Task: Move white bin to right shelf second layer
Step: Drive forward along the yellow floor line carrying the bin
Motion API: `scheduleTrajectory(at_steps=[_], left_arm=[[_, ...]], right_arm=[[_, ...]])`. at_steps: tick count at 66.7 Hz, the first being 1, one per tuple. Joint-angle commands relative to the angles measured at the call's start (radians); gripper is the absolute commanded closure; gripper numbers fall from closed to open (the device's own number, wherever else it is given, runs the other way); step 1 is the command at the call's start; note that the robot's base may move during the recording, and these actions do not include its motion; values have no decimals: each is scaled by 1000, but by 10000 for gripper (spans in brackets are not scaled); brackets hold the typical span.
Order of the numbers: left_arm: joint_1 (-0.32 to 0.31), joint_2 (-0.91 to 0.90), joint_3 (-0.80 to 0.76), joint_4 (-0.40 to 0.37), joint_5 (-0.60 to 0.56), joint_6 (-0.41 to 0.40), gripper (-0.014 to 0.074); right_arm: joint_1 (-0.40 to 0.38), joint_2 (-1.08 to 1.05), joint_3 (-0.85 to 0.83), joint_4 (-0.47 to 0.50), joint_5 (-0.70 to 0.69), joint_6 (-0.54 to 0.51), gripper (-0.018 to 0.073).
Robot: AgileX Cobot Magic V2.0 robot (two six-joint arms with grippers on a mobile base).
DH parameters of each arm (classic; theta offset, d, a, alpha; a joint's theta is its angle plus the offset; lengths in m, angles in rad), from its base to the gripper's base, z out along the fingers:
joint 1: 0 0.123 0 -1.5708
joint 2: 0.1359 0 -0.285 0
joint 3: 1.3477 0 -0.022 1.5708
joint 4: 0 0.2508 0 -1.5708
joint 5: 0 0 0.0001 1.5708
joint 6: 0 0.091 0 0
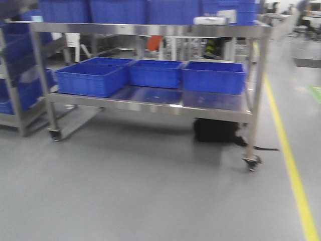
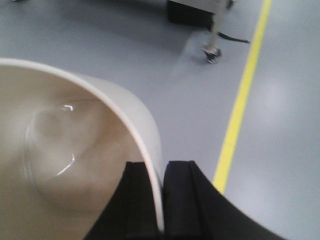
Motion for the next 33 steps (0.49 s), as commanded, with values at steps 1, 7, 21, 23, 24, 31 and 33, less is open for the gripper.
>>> scheduleTrajectory(at_steps=[1,7,21,23,24,31,33], left_arm=[[-4,-15,37,0,-87,-3,512],[-4,-15,37,0,-87,-3,512],[-4,-15,37,0,-87,-3,512],[-4,-15,37,0,-87,-3,512],[-4,-15,37,0,-87,-3,512],[-4,-15,37,0,-87,-3,512],[-4,-15,37,0,-87,-3,512]], right_arm=[[-4,8,-31,0,-96,-6,439],[-4,8,-31,0,-96,-6,439],[-4,8,-31,0,-96,-6,439],[-4,8,-31,0,-96,-6,439],[-4,8,-31,0,-96,-6,439],[-4,8,-31,0,-96,-6,439],[-4,8,-31,0,-96,-6,439]])
